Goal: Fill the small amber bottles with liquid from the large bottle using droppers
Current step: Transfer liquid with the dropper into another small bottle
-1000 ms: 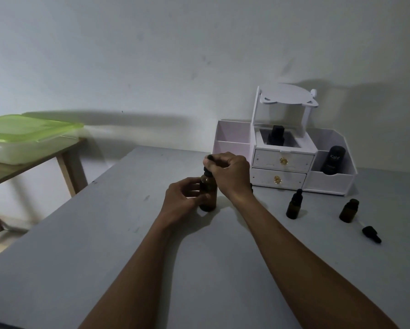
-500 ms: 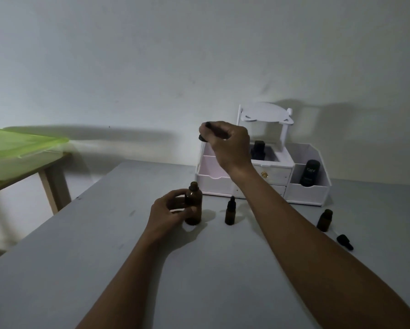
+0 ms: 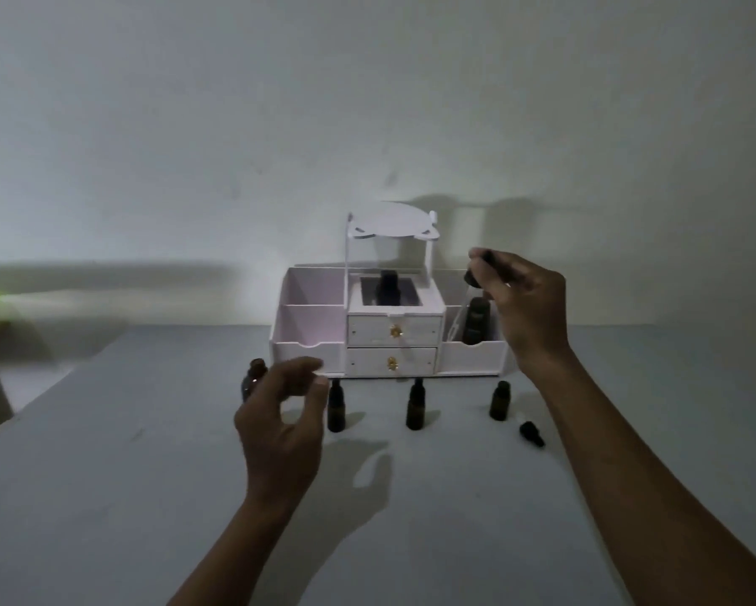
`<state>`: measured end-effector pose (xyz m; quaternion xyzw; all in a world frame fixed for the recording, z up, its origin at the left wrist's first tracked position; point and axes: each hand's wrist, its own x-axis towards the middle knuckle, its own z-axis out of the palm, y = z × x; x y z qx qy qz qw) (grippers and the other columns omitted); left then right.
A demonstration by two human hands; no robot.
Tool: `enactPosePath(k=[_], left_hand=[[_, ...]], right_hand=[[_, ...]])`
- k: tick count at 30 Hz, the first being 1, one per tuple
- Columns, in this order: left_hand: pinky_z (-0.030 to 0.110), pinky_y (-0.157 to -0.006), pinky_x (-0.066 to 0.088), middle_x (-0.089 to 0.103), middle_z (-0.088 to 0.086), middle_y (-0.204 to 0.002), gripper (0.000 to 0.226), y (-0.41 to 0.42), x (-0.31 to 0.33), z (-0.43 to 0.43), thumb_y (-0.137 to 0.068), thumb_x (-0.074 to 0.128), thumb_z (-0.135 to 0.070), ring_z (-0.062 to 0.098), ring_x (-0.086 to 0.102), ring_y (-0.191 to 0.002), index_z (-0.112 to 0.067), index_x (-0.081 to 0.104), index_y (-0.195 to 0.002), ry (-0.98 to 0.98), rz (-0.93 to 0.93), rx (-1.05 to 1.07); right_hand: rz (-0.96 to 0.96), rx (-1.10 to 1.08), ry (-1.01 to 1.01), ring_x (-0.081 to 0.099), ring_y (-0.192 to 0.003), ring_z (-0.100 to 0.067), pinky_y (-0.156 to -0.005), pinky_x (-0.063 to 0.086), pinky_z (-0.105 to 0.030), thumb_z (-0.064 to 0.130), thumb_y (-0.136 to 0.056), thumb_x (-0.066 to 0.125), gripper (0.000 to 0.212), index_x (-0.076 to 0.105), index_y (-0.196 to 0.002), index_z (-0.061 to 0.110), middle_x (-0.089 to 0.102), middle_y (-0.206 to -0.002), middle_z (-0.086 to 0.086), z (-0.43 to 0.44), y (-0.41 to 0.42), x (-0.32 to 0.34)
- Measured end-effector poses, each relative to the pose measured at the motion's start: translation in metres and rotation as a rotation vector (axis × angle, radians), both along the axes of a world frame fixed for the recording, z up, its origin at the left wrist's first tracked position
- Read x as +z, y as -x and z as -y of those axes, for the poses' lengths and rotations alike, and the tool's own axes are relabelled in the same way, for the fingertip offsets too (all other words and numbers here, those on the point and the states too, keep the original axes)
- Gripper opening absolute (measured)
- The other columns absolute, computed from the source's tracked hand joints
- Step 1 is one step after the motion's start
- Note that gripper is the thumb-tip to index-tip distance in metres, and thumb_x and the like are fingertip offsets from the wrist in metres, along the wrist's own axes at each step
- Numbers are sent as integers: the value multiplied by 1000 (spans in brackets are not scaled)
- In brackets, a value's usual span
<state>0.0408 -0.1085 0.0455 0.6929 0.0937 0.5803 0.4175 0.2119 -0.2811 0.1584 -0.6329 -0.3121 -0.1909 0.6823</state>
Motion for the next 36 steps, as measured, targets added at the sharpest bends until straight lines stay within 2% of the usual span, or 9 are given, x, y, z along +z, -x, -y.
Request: enactPosePath(k=[4,9,12,15,19,24,29,32,36], left_hand=[[18,-72,56,70,-7,-88,15,-38,-1,53,-90,67,-4,6,69,-84,-16,69,-99,36,-108,-229],[11,-72,52,68,-10,-88,26,-91,-12,102,-87,71,-12,1,66,-84,-32,64,-102,145,-328,-383],[4,-67,47,65,-9,-100,36,-124,-23,113,-86,75,-15,1,62,-87,-25,63,-119,261,-482,-409],[13,-80,50,64,-1,-121,57,-149,-32,116,-83,79,-19,7,58,-100,-17,56,-135,300,-589,-405],[28,-93,51,62,3,-130,68,-155,-30,126,-77,83,-25,10,56,-103,-18,54,-138,290,-633,-385],[30,-94,52,63,3,-127,63,-167,-28,132,-76,84,-25,14,60,-107,-16,59,-133,208,-684,-421],[12,-84,45,69,-6,-116,39,-164,-24,132,-82,79,-19,8,63,-103,-18,70,-120,139,-672,-420],[19,-96,49,71,-3,-117,37,-161,-25,129,-83,77,-15,4,63,-100,-17,71,-120,151,-658,-413],[13,-91,44,71,-1,-119,39,-155,-27,126,-84,76,-12,3,61,-100,-15,69,-123,194,-649,-427]], right_hand=[[-63,-110,-26,72,-78,-6,-72,54,-18,14,-88,72,12,75,-99,16,75,-86,-1,37,-29,-22],[-124,-201,-60,71,-75,-2,-74,55,-22,14,-87,73,9,75,-94,20,74,-82,6,54,-50,-50],[-144,-238,-68,71,-77,-1,-78,57,-23,15,-88,72,9,75,-96,18,74,-83,8,58,-57,-65],[-162,-264,-58,71,-80,-3,-80,59,-25,17,-88,72,13,76,-99,13,75,-85,5,60,-61,-74],[-167,-260,-44,72,-81,-6,-78,58,-24,19,-88,73,10,76,-97,17,75,-84,6,67,-53,-75],[-133,-271,24,72,-79,-7,-71,52,-9,21,-89,72,12,77,-97,15,74,-81,6,68,-56,-77],[-129,-257,48,73,-79,-10,-73,55,-13,21,-88,73,12,78,-94,13,76,-81,1,67,-58,-74],[-119,-245,66,72,-79,-8,-72,53,-10,21,-87,73,12,78,-94,13,76,-83,1,64,-57,-78],[-92,-238,93,72,-77,-6,-70,54,-11,21,-87,74,13,78,-95,13,75,-81,2,57,-52,-84]])
